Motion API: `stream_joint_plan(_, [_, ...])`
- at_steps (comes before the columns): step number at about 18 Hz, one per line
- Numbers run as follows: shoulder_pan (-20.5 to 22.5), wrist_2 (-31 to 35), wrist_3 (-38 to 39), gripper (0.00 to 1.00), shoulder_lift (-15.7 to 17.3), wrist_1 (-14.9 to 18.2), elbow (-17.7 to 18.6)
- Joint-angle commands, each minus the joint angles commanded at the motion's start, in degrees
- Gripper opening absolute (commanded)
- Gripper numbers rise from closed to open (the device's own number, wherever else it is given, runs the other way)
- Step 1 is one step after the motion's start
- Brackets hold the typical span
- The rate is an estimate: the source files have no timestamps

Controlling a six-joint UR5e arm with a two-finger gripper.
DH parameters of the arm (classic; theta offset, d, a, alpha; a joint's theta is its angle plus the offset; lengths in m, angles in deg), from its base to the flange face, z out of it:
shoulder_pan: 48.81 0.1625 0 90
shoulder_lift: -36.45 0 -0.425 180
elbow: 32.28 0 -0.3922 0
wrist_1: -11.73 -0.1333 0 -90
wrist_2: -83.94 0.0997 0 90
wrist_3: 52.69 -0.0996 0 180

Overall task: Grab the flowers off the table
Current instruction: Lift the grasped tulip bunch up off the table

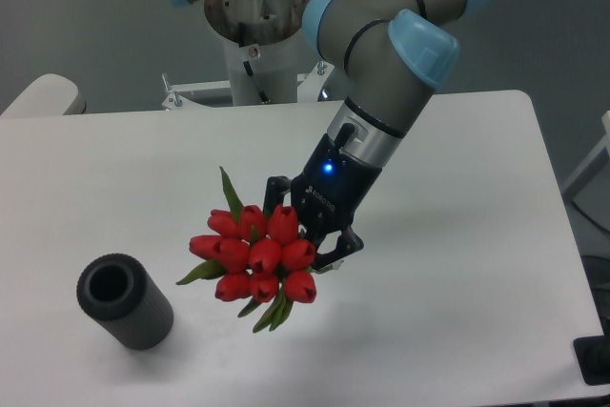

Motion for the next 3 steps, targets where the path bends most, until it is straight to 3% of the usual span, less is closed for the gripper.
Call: stream_joint_plan(3, [0.09,-0.96,0.0,0.34,-0.09,-0.09,-0.09])
